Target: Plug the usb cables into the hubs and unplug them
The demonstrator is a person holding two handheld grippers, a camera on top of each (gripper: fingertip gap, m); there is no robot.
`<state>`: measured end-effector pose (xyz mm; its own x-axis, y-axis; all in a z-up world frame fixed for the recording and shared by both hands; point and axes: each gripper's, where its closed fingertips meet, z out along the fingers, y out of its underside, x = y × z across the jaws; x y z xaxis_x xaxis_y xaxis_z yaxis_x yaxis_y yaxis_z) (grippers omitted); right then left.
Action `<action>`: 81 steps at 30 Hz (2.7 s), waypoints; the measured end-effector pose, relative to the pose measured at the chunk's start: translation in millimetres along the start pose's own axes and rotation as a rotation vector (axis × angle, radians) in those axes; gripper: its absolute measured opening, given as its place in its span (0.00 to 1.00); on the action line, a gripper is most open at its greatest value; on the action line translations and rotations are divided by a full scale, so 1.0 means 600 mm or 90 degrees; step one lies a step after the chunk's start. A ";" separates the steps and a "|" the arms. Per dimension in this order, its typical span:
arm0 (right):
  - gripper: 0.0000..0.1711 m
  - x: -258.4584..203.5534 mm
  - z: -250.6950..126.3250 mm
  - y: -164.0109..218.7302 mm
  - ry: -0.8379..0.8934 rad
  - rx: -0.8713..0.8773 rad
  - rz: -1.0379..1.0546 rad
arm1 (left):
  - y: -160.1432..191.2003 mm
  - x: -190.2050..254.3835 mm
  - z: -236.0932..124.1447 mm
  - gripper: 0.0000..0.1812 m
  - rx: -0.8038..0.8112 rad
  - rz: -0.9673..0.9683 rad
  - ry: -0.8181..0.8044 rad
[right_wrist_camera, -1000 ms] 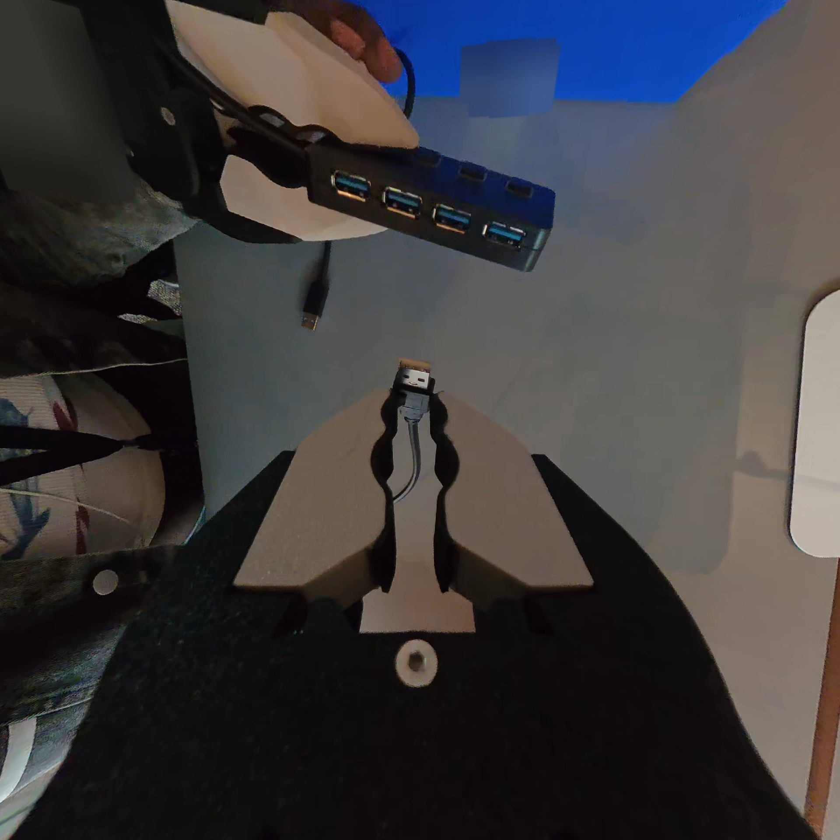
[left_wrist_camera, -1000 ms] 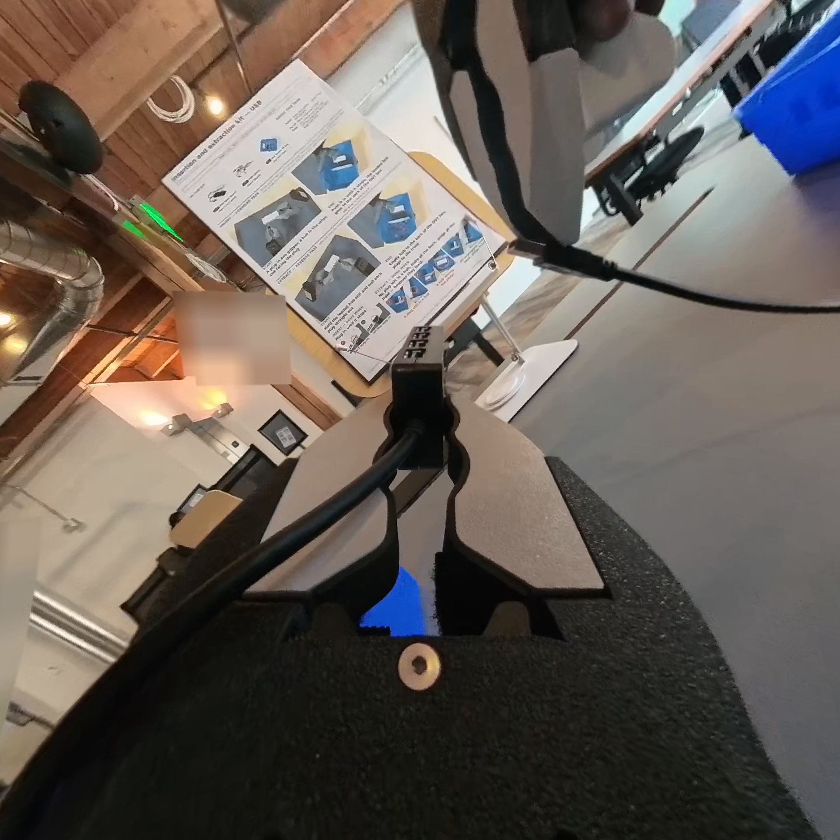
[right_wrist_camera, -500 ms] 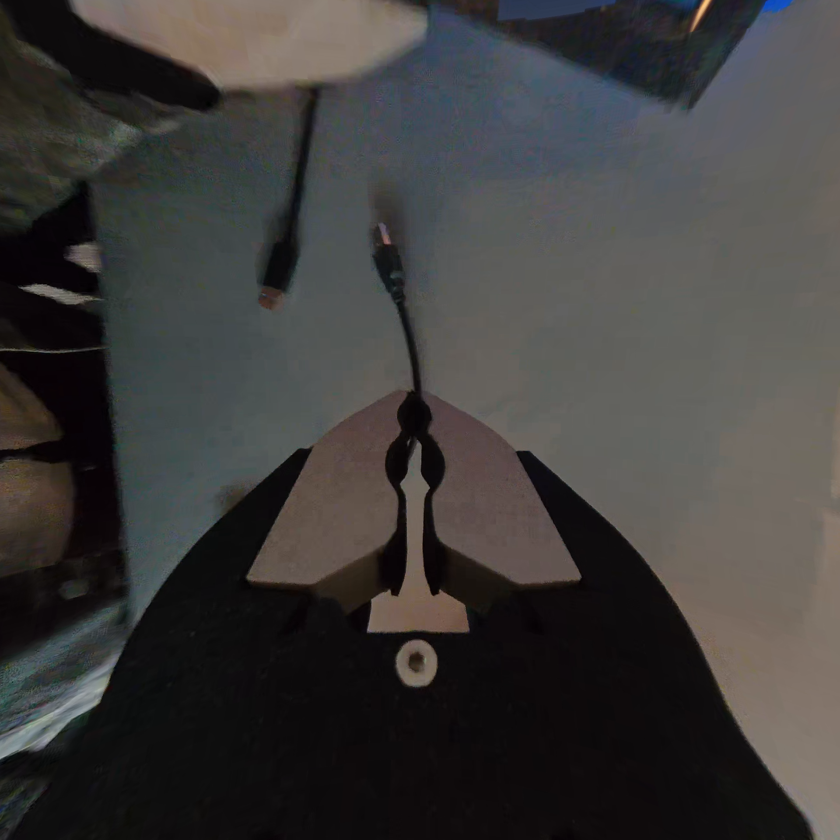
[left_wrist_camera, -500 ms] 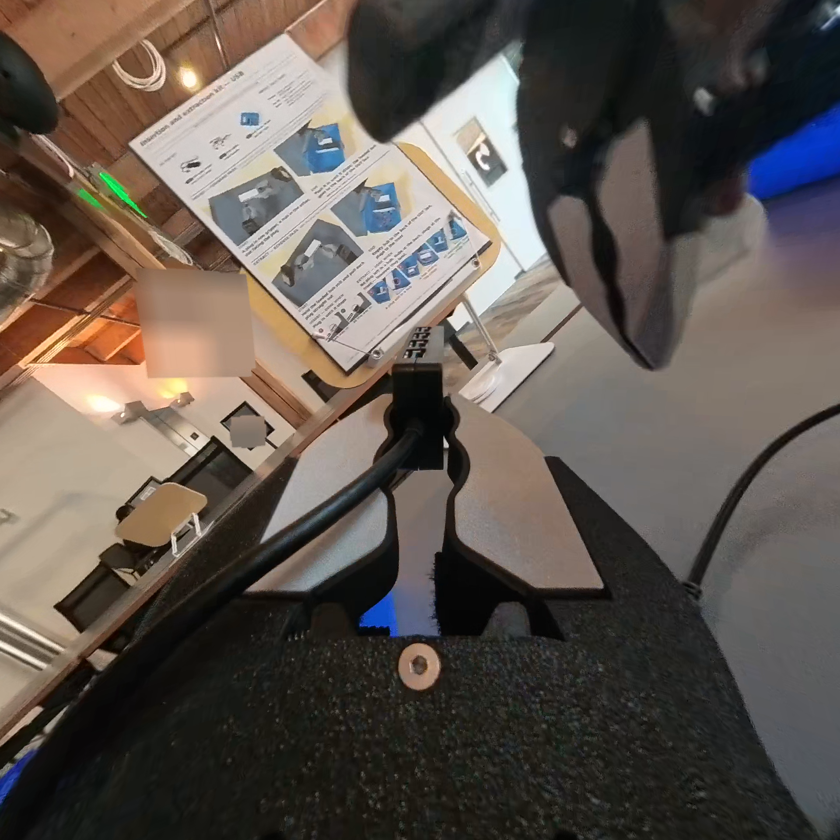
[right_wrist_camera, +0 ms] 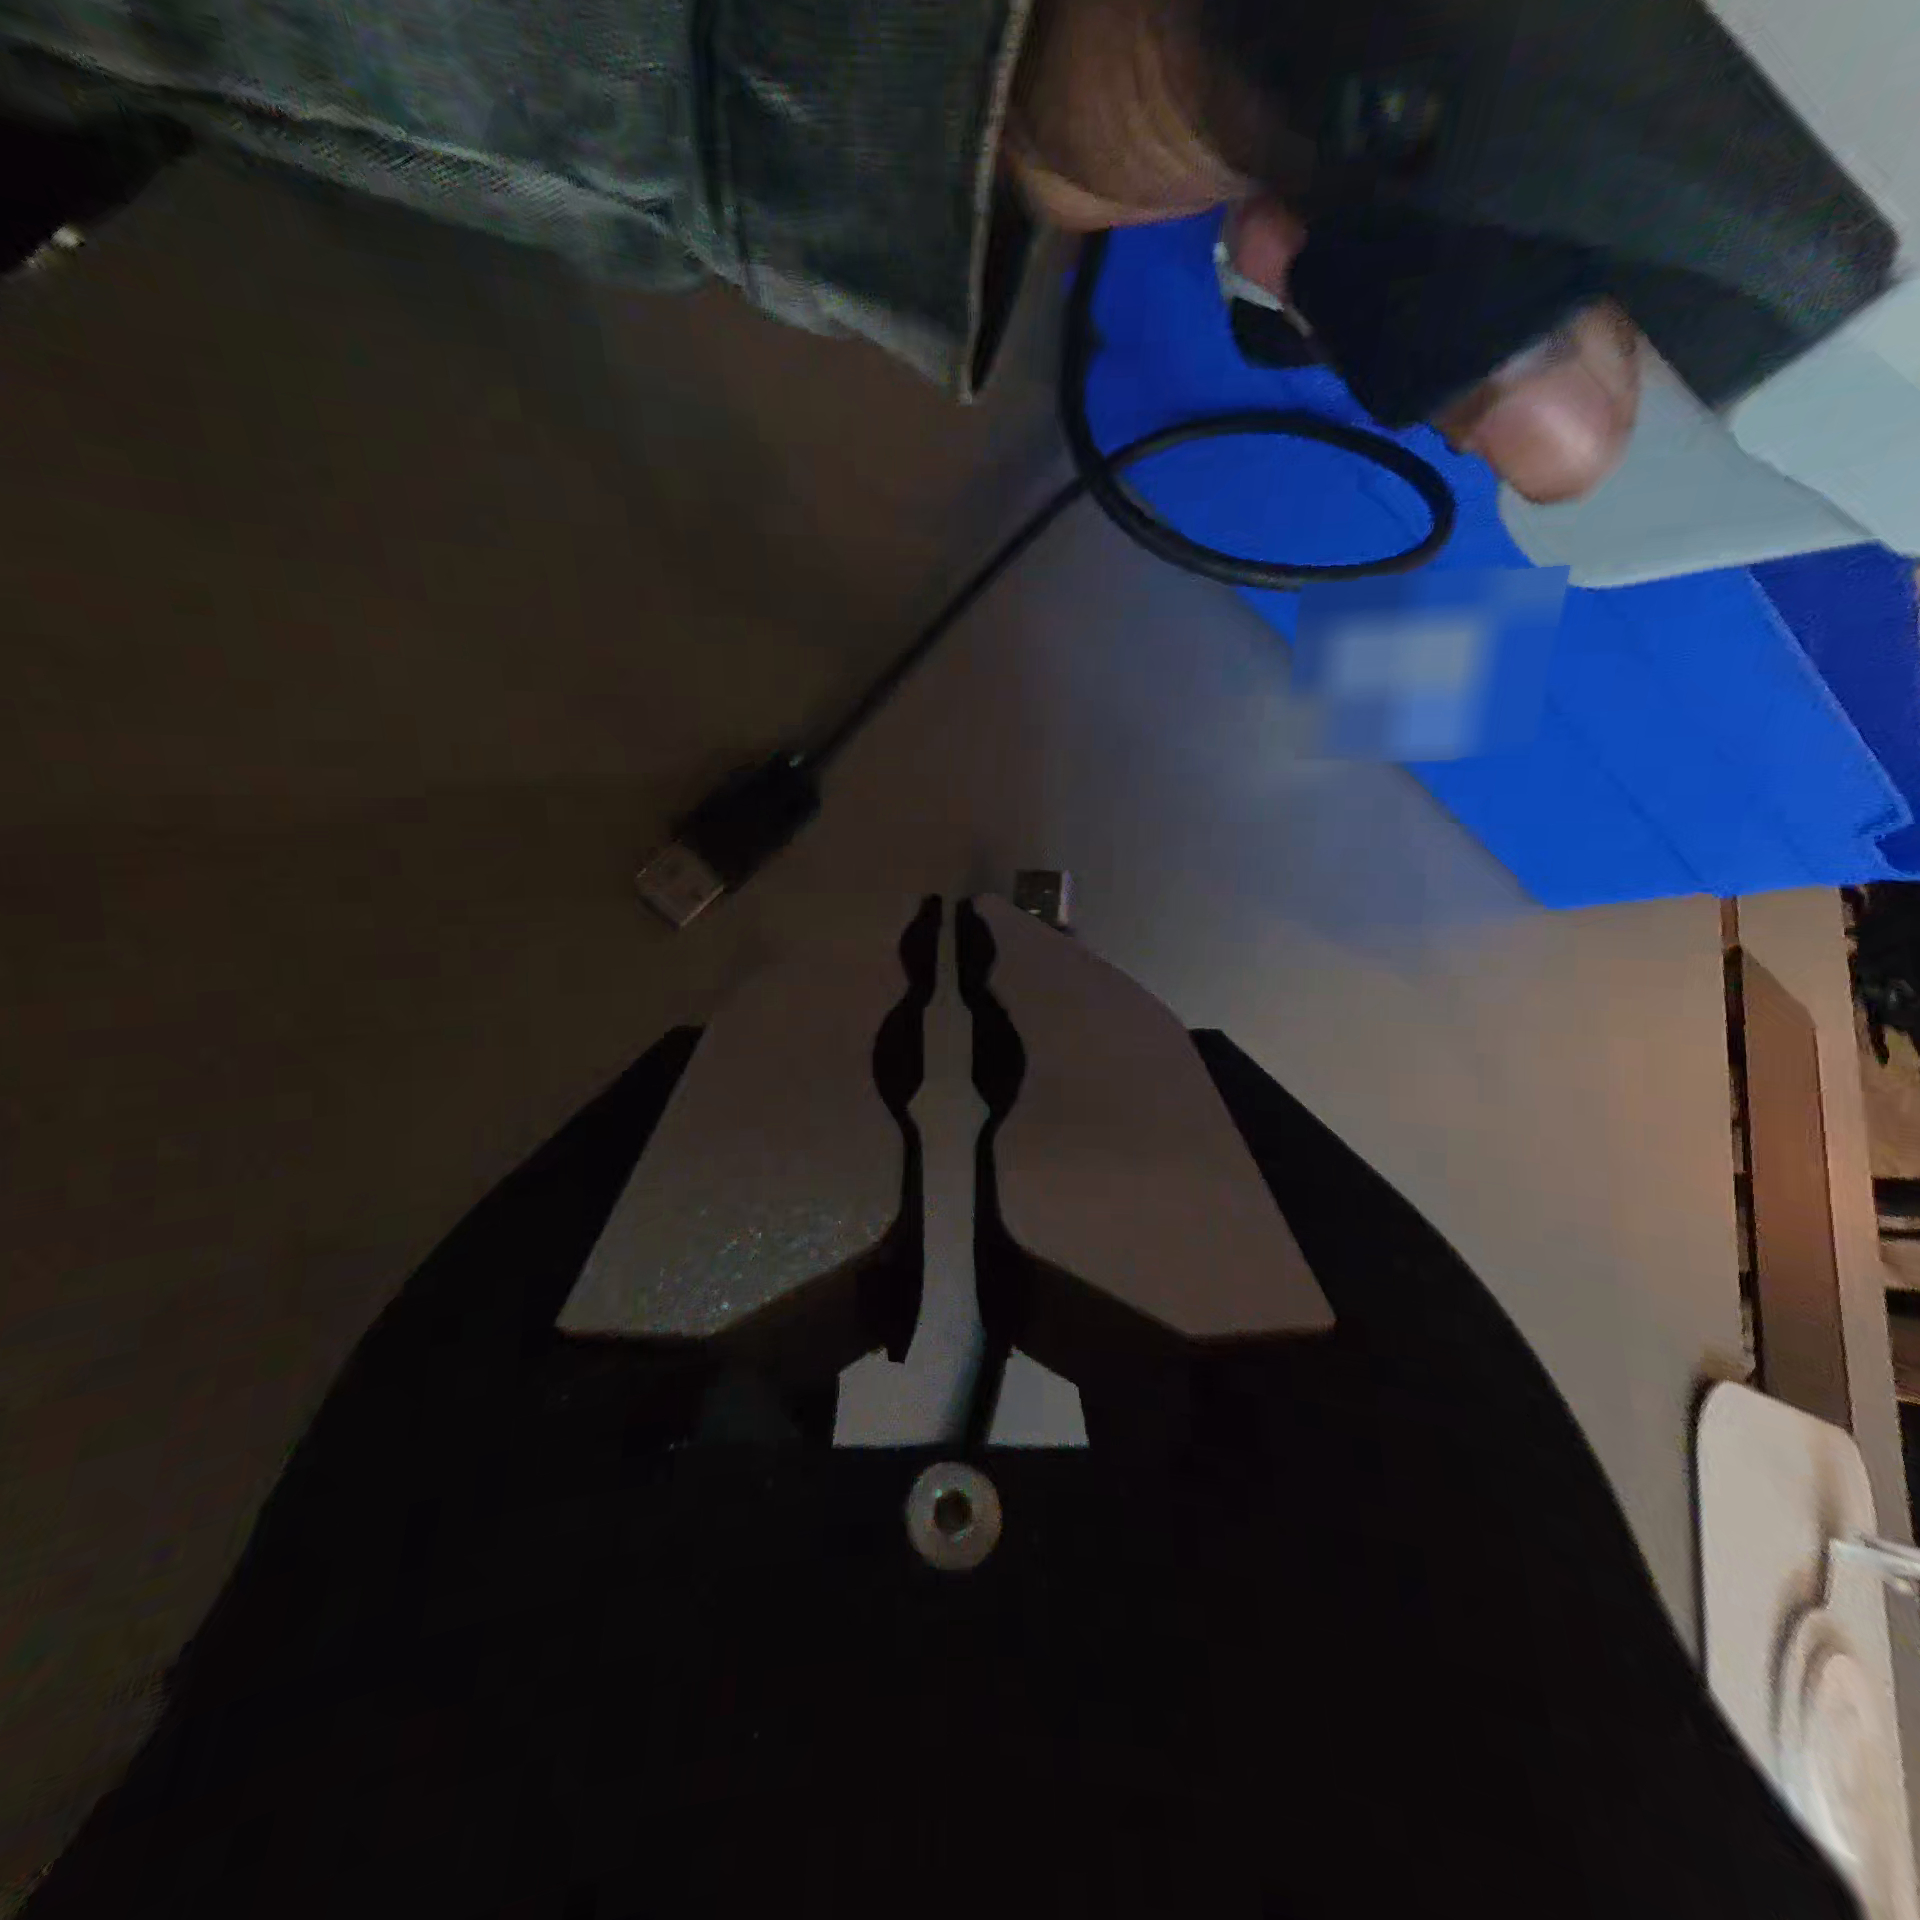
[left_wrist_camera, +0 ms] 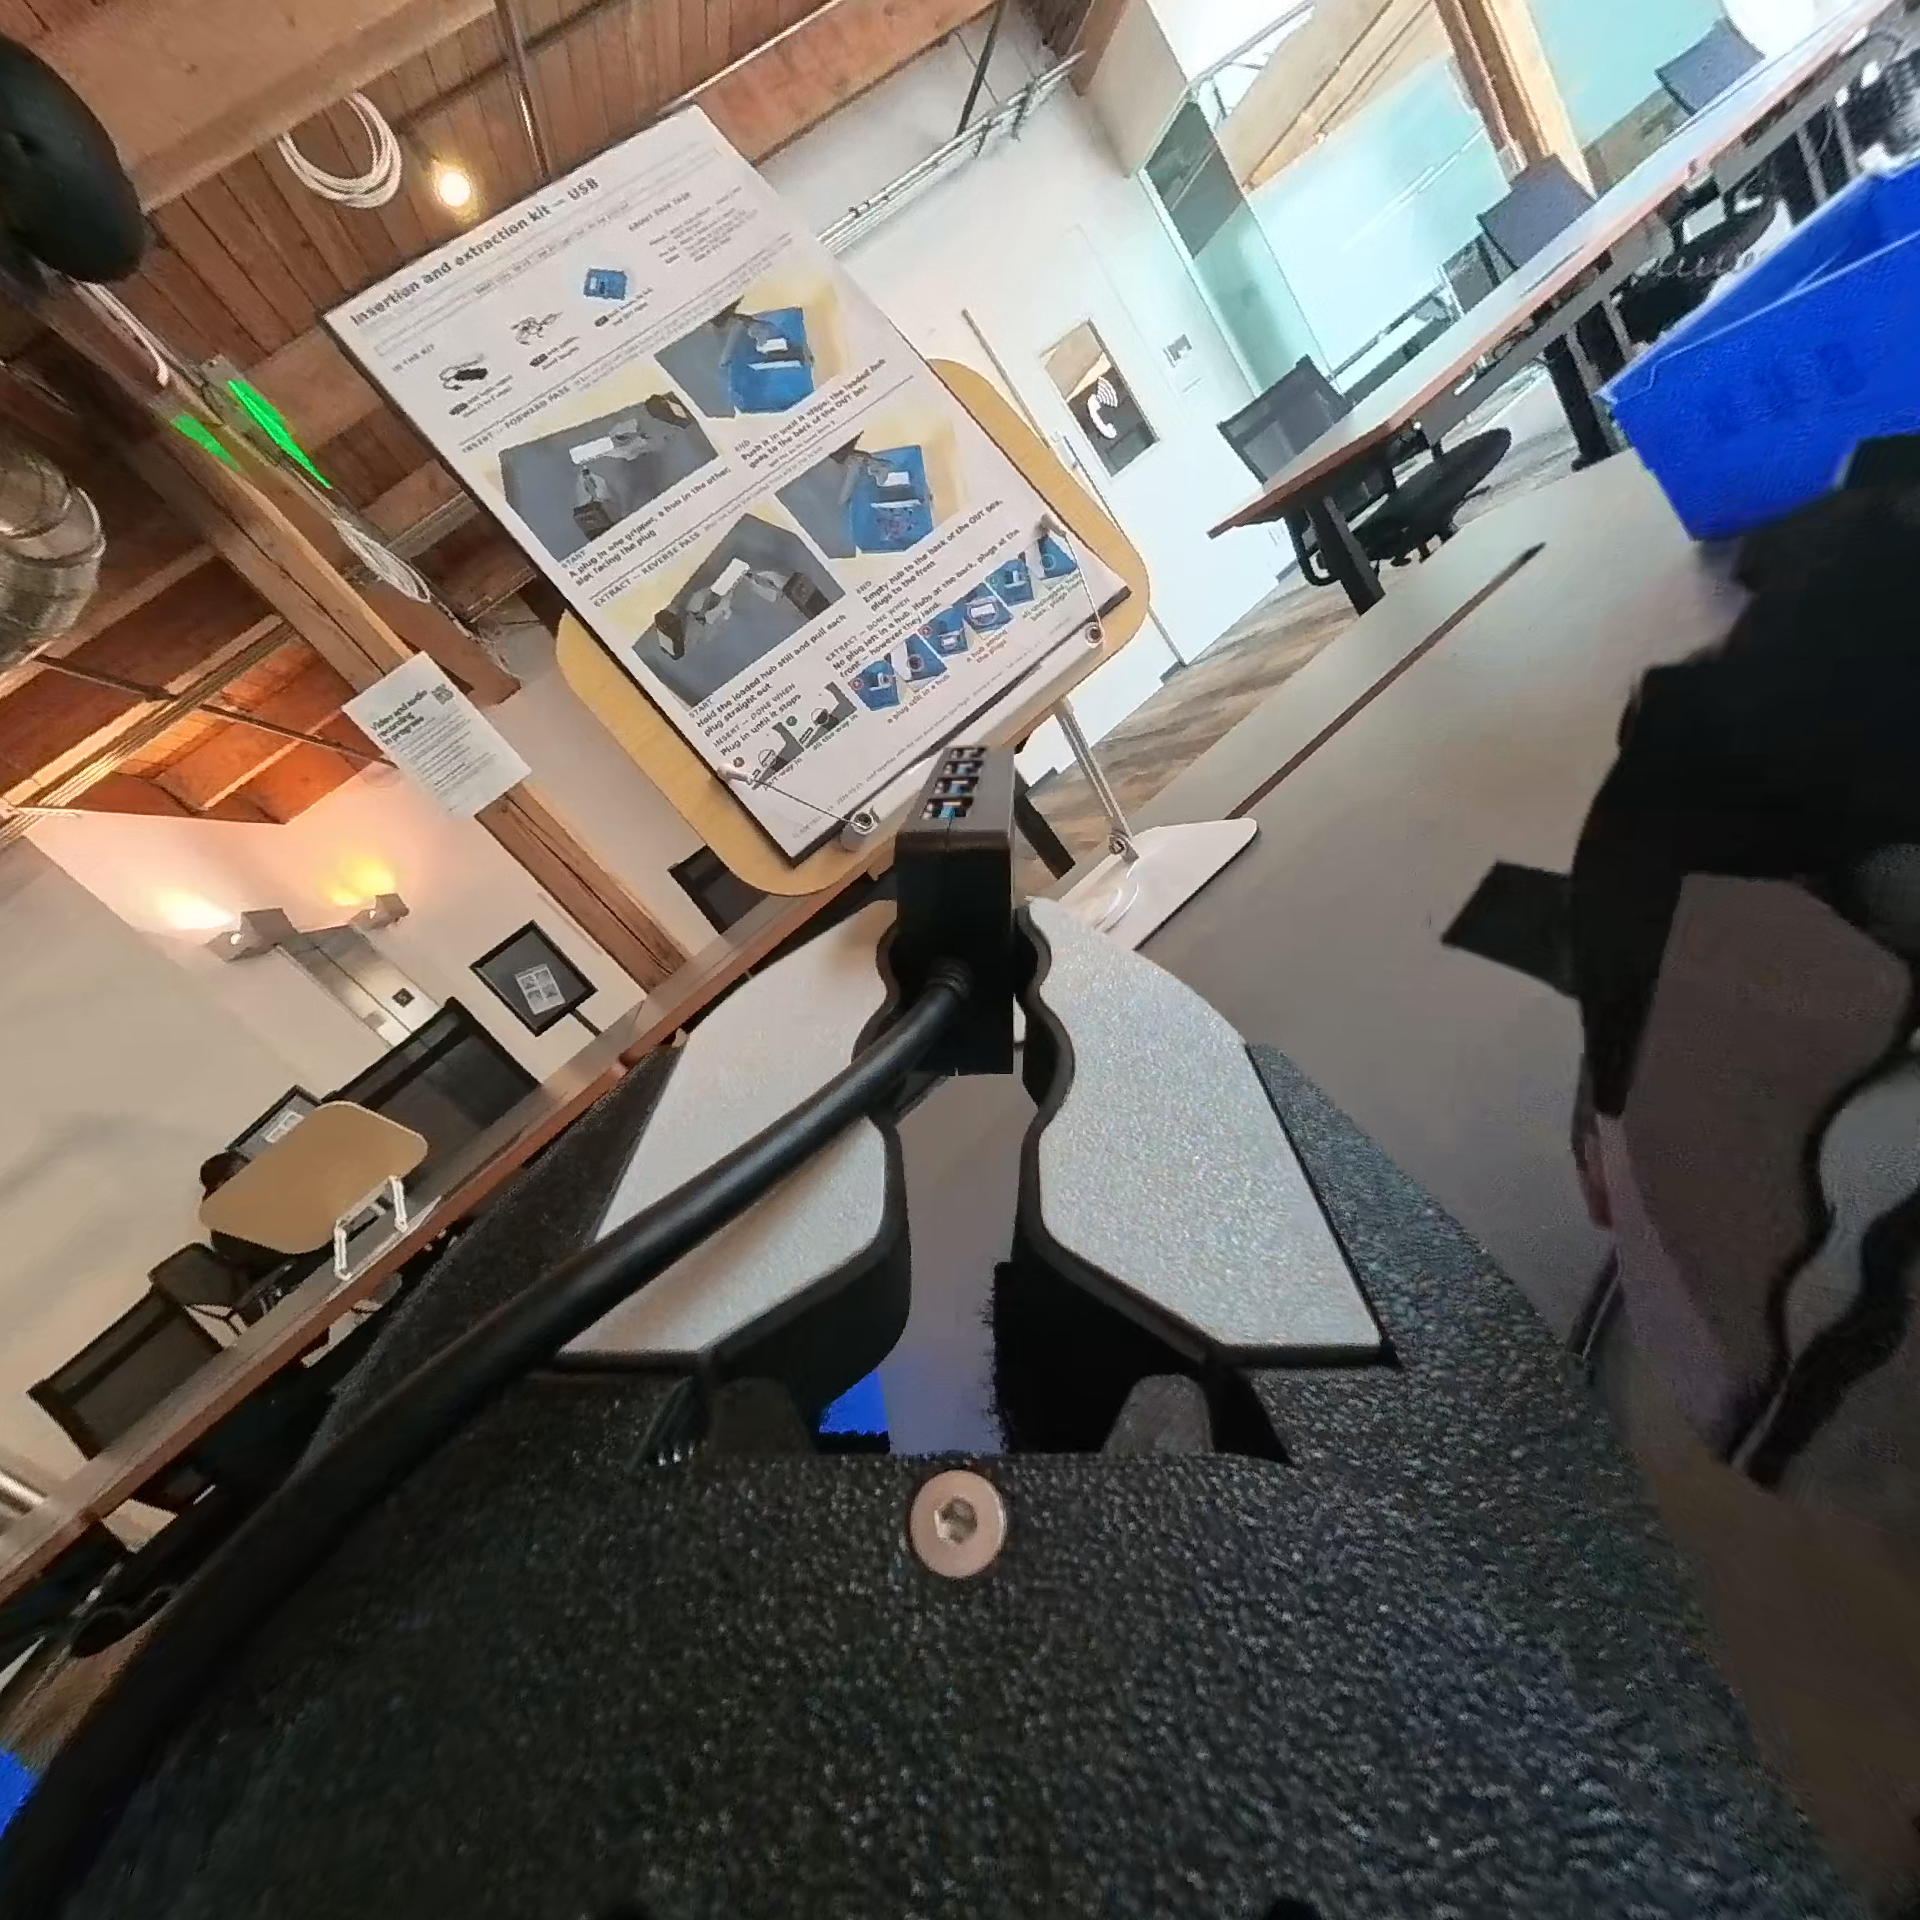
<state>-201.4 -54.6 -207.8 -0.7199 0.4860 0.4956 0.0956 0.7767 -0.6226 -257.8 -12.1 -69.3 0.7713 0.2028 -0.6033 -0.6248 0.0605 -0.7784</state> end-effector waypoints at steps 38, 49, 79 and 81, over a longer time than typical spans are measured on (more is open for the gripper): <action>0.10 0.048 0.057 0.068 -0.221 -0.051 0.132 | 0.016 -0.007 -0.002 0.10 -0.005 -0.010 0.006; 0.09 0.045 0.056 0.066 -0.197 -0.010 0.137 | 0.026 -0.005 -0.001 0.10 -0.024 0.004 0.008; 0.09 0.116 -0.173 0.006 -0.145 -0.213 0.431 | 0.056 0.073 0.033 0.10 -0.200 0.453 0.030; 0.09 0.112 -0.170 0.015 -0.158 -0.246 0.436 | 0.055 0.086 0.039 0.10 -0.199 0.476 0.036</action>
<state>-178.6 25.7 -118.3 -0.5426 0.8347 -0.0943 0.7659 0.4456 -0.4635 -241.4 23.1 -122.4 0.1736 0.0321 -0.9843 -0.9208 -0.3492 -0.1738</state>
